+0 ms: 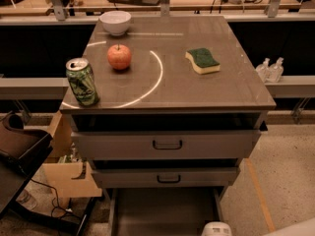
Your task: Close bottom drawer
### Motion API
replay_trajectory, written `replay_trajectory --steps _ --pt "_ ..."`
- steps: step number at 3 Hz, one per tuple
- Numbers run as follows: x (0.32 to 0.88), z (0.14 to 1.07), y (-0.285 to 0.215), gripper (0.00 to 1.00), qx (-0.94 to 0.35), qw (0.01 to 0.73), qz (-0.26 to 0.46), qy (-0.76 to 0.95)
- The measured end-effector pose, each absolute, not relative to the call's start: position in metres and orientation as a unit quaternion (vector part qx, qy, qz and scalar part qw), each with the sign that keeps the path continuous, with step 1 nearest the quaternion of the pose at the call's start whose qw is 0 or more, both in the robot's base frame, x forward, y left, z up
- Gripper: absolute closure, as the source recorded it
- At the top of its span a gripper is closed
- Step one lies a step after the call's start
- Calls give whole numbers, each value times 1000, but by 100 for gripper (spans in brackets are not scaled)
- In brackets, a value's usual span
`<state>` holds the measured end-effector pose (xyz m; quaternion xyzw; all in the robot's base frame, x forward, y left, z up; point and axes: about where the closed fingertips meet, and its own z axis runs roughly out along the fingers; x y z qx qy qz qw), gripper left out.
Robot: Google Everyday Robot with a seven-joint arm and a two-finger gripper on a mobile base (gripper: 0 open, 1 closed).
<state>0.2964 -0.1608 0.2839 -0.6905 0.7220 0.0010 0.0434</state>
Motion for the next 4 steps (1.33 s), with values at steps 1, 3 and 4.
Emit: replay_trajectory --steps 1,3,4 --pt "292 276 -156 87 -696 45 6 716" --pt "286 234 -141 100 -697 31 27 716" --pt "276 180 -124 100 -701 21 40 711"
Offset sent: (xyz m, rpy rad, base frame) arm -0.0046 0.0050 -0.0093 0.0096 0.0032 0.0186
